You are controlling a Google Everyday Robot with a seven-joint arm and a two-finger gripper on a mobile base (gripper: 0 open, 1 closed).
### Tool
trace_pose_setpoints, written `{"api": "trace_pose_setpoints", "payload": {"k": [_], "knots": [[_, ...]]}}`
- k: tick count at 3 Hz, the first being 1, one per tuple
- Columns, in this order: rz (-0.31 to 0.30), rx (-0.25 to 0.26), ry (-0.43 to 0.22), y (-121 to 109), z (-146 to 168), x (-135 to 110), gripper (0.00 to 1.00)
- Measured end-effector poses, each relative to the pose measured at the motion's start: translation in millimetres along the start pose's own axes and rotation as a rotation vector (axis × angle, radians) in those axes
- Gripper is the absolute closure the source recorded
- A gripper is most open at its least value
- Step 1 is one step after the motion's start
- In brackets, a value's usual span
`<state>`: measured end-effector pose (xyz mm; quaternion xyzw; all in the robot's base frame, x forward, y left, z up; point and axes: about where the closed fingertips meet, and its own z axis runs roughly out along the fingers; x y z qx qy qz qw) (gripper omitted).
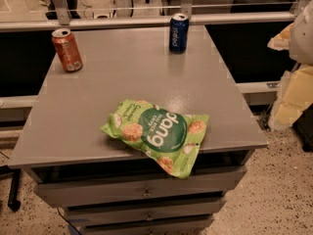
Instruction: Move pepsi can near green rice chip bag
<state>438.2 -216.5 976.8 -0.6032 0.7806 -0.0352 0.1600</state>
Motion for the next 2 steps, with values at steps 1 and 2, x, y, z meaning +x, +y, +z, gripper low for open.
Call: {"api": "trace_pose_setpoints", "payload": {"k": [1,2], "knots": [[0.0,0.0,0.0,0.0,0.0,0.0,0.0],[0.076,0.036,-0.024,-1.0,6.1,5.7,0.0]]}}
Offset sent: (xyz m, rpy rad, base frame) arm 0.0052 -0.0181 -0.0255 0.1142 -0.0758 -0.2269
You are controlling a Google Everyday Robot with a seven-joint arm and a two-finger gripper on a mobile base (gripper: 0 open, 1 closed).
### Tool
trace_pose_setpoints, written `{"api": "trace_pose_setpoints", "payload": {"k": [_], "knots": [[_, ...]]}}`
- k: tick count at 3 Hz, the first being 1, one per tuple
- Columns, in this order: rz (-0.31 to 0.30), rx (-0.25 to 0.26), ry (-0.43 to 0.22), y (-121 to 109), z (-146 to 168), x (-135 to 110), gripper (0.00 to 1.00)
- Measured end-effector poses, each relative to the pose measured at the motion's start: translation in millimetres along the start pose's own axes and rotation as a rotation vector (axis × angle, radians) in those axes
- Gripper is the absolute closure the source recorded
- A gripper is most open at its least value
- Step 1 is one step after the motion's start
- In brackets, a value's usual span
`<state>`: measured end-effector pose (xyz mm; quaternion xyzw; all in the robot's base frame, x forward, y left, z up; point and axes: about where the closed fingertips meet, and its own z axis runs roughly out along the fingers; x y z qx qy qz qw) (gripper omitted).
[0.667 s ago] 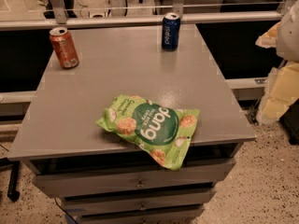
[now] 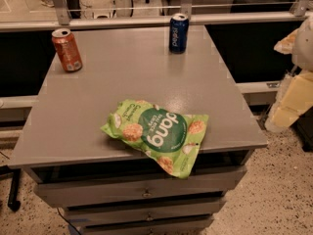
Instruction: Move pepsi can near green rice chip bag
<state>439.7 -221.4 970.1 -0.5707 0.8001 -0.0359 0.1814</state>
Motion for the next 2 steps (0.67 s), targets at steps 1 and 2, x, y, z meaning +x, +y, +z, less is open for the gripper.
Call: {"api": "trace_pose_setpoints", "payload": {"k": [1,2], "knots": [[0.101,0.036,-0.059,-7.2,29.6,-1.1,0.0],[0.16,0.104,-0.173,-40.5,56.5,-20.6,0.0]]}}
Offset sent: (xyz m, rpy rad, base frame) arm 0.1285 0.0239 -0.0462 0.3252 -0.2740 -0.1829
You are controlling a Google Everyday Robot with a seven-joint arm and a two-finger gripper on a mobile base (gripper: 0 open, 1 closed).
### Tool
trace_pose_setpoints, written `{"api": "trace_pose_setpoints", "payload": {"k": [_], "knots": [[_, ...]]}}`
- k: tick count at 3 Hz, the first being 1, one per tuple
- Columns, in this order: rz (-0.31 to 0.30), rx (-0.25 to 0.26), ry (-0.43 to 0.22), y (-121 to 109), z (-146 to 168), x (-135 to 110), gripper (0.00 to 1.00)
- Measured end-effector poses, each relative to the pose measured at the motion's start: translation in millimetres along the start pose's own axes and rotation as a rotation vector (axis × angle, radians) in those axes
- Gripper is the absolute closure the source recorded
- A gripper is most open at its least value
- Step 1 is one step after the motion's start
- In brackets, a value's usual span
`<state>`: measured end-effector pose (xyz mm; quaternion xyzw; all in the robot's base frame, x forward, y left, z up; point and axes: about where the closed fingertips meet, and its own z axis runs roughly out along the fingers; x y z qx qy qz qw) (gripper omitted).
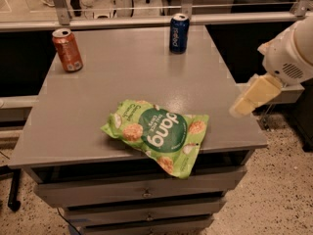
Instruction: Move pepsi can near green rice chip bag
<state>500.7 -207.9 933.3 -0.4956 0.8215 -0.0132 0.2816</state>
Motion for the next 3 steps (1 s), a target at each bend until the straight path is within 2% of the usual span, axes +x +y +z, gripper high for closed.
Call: {"api": "trace_pose_setpoints", "payload": {"k": [1,3], "knots": [[0.042,0.059,-0.147,-37.9,27.3,-33.1,0.0],[0.177,0.151,-0.449,-105.3,66.0,-91.8,0.0]]}}
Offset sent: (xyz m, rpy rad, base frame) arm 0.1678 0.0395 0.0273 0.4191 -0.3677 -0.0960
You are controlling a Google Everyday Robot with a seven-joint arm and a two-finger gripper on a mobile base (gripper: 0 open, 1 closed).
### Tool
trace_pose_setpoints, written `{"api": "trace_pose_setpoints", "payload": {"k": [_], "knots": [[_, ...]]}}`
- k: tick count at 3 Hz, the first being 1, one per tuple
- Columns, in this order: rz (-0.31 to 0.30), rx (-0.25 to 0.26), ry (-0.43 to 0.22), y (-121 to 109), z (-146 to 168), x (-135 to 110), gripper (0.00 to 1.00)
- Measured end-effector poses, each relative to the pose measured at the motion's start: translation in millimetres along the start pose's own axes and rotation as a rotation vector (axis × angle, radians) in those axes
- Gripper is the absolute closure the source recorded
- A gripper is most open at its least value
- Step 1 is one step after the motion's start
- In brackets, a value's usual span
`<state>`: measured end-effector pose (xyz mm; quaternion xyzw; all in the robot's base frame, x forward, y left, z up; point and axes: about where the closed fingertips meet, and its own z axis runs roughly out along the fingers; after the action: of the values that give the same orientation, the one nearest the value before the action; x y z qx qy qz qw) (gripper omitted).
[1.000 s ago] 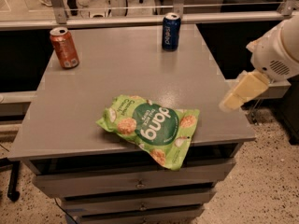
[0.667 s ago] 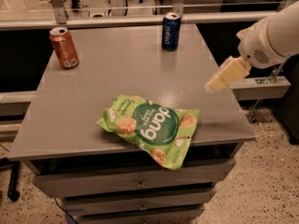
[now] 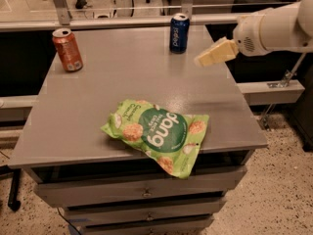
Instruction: Move pepsi can near green rice chip bag
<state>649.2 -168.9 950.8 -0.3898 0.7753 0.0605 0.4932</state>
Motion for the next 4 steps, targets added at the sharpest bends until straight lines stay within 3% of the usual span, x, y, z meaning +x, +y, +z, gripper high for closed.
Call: {"api": "trace_pose_setpoints", "payload": {"k": [1,2,3,4], "knots": [[0.087,0.009,-0.134,-19.1,34.2,-12.6,0.0],[0.158,-0.021,-0.231,-30.0,73.1,-23.4,0.0],[0.203,-0.068,-0.293,-33.7,110.2,-35.5,0.0],[0.189,-0.116,-0.317,-28.0,141.1,-55.2,0.0]]}}
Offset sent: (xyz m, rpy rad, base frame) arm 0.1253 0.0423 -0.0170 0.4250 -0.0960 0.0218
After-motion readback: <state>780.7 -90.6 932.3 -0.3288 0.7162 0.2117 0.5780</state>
